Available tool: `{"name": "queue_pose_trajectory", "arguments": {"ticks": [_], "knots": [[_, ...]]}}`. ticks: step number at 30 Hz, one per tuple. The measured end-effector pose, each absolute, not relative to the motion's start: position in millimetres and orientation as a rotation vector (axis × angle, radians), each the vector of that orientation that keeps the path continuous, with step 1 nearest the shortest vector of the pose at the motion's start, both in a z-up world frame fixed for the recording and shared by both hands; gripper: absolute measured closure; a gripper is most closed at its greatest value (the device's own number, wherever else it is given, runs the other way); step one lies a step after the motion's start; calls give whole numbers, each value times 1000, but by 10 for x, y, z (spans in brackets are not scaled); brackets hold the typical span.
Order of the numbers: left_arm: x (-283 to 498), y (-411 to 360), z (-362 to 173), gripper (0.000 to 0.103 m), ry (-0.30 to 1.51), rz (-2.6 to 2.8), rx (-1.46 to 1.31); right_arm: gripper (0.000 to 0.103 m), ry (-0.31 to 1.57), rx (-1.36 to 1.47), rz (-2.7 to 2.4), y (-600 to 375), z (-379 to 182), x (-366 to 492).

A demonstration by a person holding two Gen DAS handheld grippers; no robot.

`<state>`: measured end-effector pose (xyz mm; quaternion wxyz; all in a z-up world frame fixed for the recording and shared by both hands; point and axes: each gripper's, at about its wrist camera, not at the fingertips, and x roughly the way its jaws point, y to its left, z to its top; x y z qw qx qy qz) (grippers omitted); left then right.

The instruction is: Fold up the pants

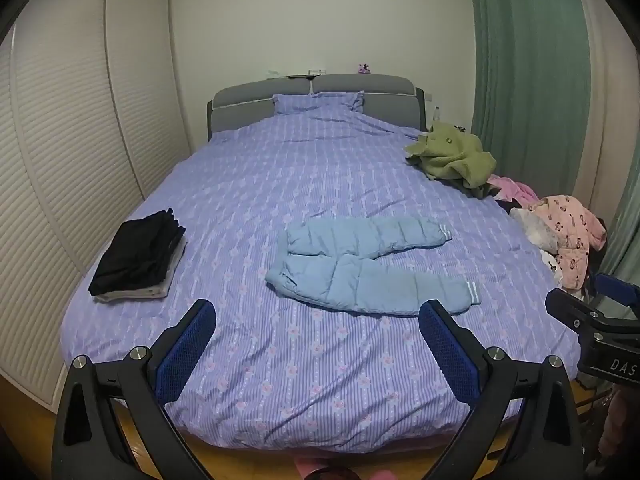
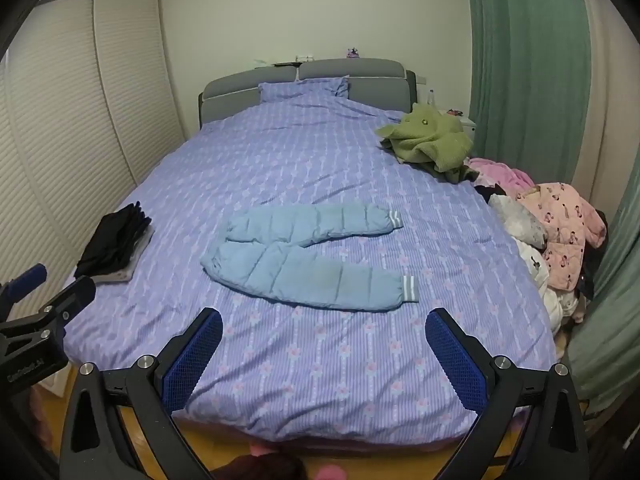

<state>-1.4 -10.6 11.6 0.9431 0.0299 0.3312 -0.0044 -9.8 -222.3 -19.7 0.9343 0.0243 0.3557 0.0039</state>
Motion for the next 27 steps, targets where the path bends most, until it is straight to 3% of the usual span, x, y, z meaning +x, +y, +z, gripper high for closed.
{"name": "queue_pose_trajectory", "arguments": {"ticks": [27], "knots": [[5,17,166,0,648,-21,16,0,704,54,14,-2196,-30,-32]]}}
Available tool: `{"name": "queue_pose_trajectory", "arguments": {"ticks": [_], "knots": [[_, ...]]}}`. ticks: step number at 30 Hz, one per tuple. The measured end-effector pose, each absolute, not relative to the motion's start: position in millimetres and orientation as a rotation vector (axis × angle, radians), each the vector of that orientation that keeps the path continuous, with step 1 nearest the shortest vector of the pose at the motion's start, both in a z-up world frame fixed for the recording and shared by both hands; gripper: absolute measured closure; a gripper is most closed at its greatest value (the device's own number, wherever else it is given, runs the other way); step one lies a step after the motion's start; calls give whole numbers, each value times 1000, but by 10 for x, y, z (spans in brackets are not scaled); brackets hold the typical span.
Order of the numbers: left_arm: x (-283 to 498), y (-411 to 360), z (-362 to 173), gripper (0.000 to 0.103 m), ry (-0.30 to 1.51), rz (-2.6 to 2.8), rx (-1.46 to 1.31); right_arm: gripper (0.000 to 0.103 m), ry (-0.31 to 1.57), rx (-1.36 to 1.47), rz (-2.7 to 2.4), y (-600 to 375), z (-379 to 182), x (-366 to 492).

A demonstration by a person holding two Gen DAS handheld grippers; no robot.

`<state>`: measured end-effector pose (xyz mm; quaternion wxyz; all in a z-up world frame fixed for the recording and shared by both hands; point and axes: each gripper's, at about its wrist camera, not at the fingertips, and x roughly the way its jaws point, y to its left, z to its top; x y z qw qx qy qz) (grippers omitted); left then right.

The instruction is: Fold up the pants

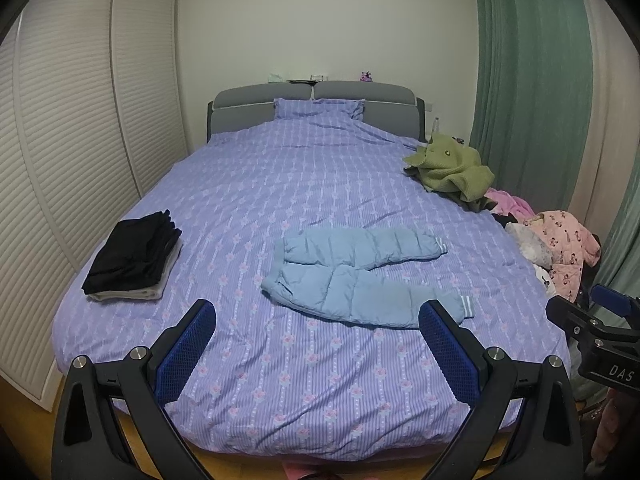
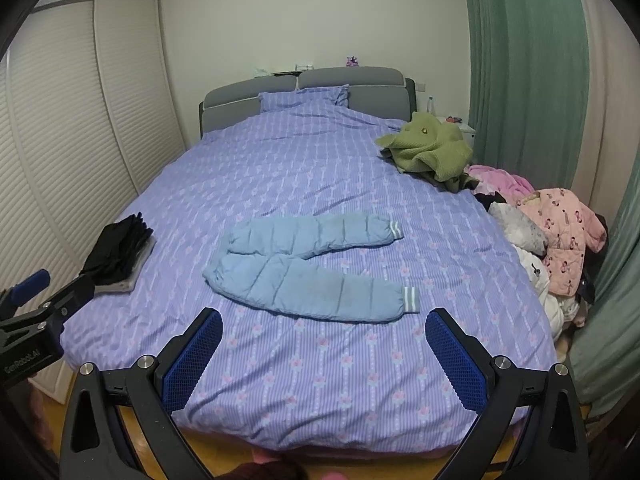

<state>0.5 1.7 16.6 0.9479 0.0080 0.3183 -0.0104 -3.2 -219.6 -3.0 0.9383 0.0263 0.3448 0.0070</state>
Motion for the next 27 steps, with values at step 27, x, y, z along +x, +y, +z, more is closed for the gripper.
{"name": "queue_pose_trajectory", "arguments": {"ticks": [27], "knots": [[-6,17,229,0,631,-27,17,0,702,51,18,-2212,1,-21]]}}
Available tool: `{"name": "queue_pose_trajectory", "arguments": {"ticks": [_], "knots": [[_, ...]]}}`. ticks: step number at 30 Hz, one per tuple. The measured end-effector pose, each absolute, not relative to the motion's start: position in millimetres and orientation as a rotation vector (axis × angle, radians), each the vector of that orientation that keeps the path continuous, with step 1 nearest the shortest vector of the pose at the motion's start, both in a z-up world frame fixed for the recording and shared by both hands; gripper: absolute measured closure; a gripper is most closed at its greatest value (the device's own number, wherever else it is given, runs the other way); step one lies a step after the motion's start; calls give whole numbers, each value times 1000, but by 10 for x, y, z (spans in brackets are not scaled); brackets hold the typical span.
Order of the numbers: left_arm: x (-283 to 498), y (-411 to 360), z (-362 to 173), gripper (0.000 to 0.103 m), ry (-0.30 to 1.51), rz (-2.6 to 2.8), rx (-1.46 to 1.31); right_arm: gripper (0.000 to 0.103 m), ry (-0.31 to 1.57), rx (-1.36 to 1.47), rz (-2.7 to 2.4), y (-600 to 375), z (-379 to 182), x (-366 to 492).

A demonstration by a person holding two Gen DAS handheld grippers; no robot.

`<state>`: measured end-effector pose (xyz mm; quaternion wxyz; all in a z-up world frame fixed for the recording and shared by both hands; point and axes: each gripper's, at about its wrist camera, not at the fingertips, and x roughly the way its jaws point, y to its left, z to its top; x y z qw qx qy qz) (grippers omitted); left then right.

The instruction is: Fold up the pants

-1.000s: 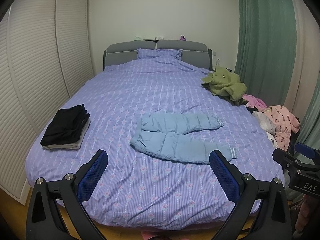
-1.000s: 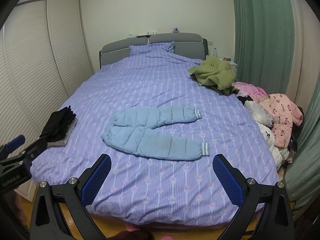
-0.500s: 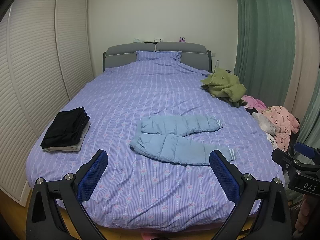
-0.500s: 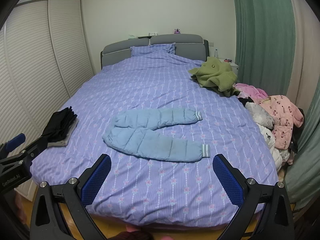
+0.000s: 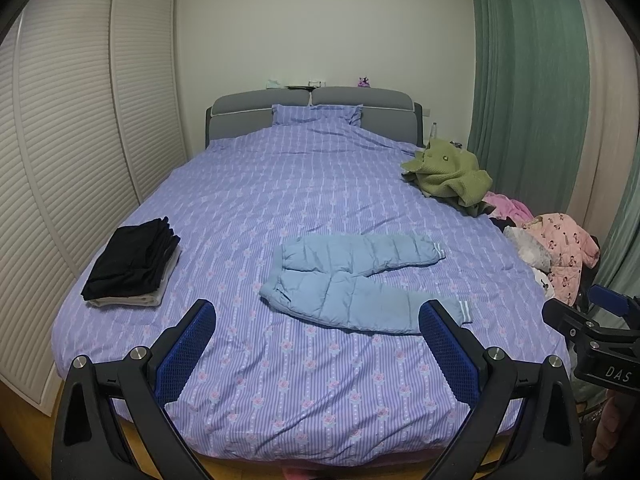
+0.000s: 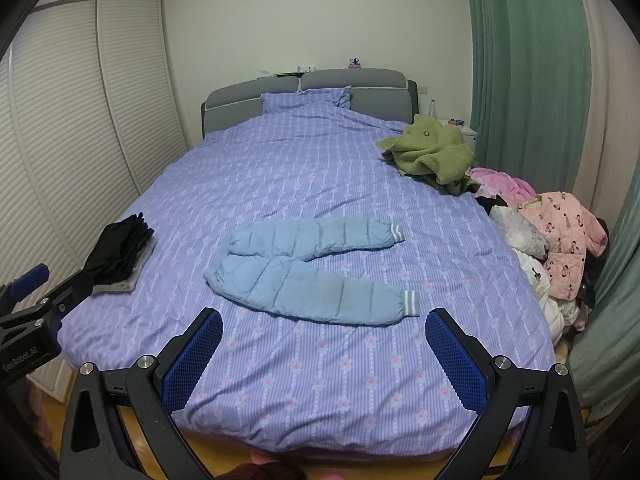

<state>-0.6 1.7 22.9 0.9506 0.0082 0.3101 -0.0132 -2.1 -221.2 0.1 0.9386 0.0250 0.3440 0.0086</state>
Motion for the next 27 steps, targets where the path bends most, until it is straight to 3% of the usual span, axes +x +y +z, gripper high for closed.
{"name": "queue_pose_trajectory", "arguments": {"ticks": [15,27], "knots": [[190,150,184,0,647,-27,19,0,724,45,15,-2141,-21,123],[824,542,-148,0,681,-55,55,0,778,69,-58,-1796,-291,597]]}}
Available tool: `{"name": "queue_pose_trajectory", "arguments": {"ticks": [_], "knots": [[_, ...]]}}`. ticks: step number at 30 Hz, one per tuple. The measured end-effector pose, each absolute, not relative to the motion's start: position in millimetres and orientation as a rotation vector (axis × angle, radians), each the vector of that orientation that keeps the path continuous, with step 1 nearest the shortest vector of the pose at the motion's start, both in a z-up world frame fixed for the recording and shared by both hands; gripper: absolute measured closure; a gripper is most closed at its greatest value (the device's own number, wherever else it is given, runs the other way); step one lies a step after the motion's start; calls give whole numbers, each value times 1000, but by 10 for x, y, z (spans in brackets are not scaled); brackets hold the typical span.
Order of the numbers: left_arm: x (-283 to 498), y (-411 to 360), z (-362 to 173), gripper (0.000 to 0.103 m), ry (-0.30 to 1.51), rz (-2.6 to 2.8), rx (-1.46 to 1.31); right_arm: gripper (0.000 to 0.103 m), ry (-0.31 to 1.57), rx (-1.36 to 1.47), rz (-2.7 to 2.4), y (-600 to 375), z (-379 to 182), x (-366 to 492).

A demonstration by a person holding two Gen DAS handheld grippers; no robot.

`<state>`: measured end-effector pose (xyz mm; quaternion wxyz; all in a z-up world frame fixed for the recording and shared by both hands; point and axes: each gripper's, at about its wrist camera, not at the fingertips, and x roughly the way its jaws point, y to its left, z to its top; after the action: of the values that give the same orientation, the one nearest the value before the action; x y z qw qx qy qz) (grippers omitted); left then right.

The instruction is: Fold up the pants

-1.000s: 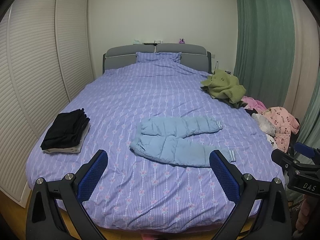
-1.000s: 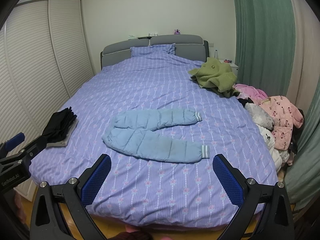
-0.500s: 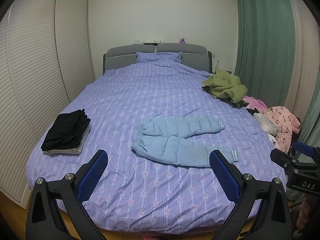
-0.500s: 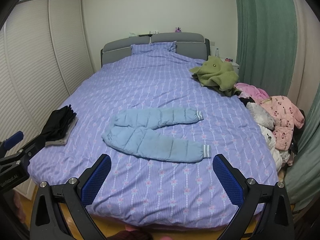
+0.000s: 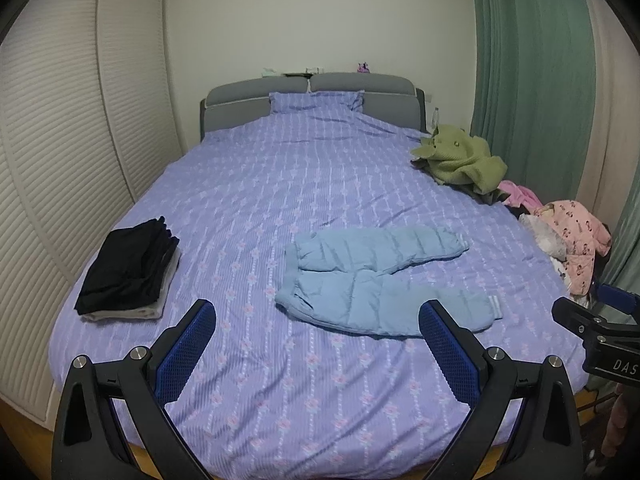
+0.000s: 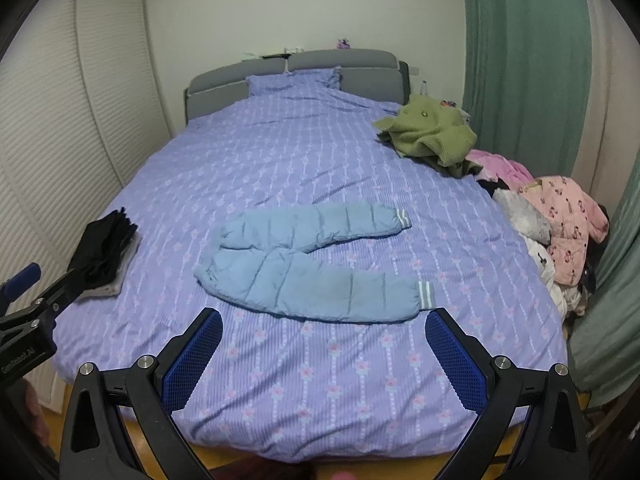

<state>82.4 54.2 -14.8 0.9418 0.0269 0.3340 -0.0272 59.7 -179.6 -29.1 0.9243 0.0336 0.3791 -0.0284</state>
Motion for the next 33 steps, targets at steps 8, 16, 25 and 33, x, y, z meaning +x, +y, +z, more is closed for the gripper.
{"name": "queue_pose_trajectory", "arguments": {"ticks": [8,16,25,33], "knots": [[1689,862,-673,0,820,-127,20,0,811,95,-161,-1623,-757,1114],[2354,729,-1546,0,973,-121,25,1,930,166,-206,-1810,-1509,1736],[3004,627,-2494,6,1212,-44,-160,15,1153,349,-223,-2241,-2567,2326],[3426,716,-3112,19,1372,41,-353,35,1317,509,-235,-2569,-3205,2669]]}}
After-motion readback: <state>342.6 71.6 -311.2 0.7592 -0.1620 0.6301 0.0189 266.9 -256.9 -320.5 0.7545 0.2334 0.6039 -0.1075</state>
